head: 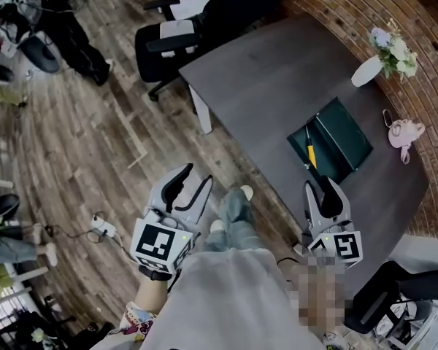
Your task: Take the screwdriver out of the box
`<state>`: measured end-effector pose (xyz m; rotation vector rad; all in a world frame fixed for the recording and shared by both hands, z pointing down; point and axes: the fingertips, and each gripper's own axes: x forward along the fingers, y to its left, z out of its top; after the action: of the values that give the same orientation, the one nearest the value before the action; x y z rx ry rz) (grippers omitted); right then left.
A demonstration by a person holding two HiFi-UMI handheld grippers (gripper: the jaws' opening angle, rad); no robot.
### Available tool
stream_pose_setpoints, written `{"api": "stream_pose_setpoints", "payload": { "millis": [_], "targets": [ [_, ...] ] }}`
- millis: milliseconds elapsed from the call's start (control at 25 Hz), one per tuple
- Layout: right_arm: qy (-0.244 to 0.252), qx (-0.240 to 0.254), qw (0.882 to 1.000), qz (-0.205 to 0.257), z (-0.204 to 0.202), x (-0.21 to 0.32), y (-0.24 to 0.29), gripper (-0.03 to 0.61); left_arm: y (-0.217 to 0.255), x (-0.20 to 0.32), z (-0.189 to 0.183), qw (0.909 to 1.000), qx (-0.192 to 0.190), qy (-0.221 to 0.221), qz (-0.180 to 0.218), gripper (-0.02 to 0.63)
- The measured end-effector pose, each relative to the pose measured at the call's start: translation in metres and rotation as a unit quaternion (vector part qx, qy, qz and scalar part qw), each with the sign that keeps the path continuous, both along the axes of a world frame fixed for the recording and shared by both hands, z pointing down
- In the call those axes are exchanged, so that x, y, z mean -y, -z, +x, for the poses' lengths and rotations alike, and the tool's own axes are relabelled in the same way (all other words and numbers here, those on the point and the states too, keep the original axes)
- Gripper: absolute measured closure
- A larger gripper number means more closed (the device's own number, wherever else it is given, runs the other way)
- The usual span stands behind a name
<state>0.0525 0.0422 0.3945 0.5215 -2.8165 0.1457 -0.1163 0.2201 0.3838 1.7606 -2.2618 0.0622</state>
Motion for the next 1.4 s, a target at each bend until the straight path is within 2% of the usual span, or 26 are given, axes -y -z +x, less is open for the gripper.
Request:
{"api": "stream_pose_setpoints", "payload": {
  "millis": [320, 520, 680, 880, 1080, 1400],
  "targets": [
    [-0.026, 0.012, 0.999, 0.014, -0.048, 0.08, 0.017, 0.405, 0.027, 0.091, -0.053, 0.9987, 0.026, -0.036, 0.024, 0.44],
    [-0.052, 0.01, 0.999, 0.011, -0.053, 0.123, 0.023, 0.405, 0.041, 0.151, -0.069, 0.9972, 0.031, -0.062, 0.026, 0.44],
    [-0.068, 0.007, 0.998, 0.012, -0.05, 0.149, 0.024, 0.402, 0.045, 0.195, -0.069, 0.9947, 0.039, -0.091, 0.031, 0.436],
    [-0.111, 0.016, 0.994, 0.003, -0.032, 0.173, 0.025, 0.387, 0.051, 0.243, -0.055, 0.9885, 0.04, -0.143, 0.026, 0.431],
    [-0.161, 0.02, 0.987, 0.001, -0.005, 0.187, 0.03, 0.382, 0.047, 0.283, -0.03, 0.9763, 0.034, -0.213, 0.021, 0.426],
    [-0.249, 0.016, 0.968, -0.01, 0.037, 0.194, 0.023, 0.379, 0.042, 0.342, 0.014, 0.9459, 0.03, -0.322, 0.02, 0.425]
  ]
}}
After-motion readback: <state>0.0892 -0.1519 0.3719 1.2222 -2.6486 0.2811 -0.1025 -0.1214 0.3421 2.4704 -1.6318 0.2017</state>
